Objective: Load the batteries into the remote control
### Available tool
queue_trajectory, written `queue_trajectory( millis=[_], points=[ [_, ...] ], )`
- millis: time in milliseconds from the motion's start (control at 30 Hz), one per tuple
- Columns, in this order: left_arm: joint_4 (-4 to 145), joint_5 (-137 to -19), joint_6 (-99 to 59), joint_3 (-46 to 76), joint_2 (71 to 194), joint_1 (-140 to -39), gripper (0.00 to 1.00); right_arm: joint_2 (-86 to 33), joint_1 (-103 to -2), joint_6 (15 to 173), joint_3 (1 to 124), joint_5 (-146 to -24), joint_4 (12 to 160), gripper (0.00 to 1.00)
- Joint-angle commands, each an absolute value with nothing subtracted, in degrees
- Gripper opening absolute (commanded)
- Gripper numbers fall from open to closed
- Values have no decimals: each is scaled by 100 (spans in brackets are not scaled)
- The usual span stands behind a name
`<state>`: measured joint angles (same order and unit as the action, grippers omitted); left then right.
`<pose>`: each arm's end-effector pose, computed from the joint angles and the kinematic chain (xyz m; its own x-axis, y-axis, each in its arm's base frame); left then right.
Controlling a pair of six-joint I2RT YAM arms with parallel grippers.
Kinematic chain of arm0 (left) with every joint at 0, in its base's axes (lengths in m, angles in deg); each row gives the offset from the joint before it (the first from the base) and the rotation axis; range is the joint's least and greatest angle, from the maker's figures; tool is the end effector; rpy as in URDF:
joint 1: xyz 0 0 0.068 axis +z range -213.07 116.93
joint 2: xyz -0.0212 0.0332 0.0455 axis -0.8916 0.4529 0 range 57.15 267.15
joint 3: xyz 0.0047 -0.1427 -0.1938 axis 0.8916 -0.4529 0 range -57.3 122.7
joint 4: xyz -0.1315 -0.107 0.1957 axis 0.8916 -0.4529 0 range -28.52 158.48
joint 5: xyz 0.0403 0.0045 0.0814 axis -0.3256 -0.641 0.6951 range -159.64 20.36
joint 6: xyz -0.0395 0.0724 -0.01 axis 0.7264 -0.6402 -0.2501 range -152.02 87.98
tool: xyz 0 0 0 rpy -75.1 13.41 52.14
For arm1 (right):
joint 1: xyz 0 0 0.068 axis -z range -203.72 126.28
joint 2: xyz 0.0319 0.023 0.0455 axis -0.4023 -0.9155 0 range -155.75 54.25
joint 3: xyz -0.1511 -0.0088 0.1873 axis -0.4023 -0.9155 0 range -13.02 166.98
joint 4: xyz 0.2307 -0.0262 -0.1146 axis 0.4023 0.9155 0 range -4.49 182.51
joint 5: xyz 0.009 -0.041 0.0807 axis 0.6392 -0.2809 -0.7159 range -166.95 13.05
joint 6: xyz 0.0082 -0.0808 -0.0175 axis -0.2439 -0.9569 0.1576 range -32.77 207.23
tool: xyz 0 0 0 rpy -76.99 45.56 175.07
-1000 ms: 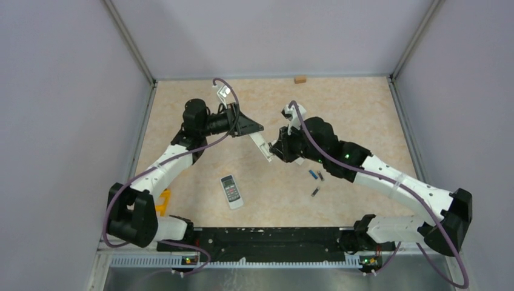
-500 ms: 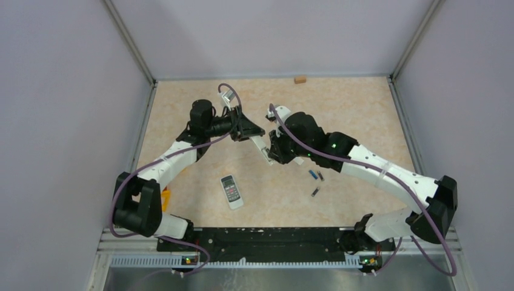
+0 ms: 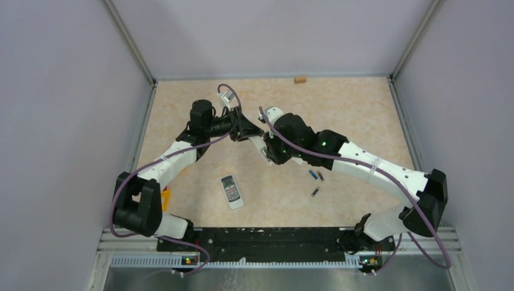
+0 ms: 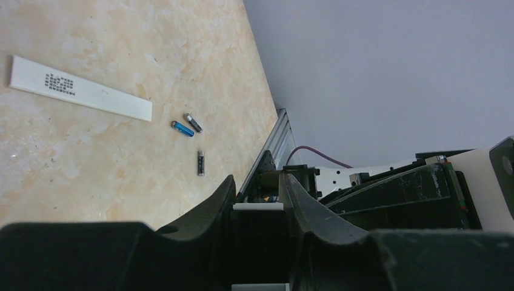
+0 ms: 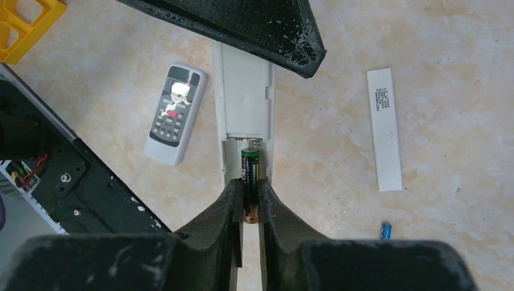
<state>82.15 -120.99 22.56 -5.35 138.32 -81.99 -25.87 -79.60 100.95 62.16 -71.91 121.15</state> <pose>0.3035 -0.1639 0.2437 -0.8920 -0.2323 -0.3877 0.3231 0.2719 -0.9065 0.1950 0.2763 0.2846 -0.5412 -0.3775 -0.7514 -0.6782 0.7242 0.1246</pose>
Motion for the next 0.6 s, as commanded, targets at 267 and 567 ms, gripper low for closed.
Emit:
queue_trajectory(
  millis=[267, 567],
  points=[
    [8457, -12236, 2394, -509, 13758, -8223, 0, -2829, -8017, 10349, 6514, -6676, 12565, 13],
    [8432, -12228, 2423, -517, 13773, -8223, 0, -2916, -8015, 10479, 6528, -6452, 12664, 19]
  ],
)
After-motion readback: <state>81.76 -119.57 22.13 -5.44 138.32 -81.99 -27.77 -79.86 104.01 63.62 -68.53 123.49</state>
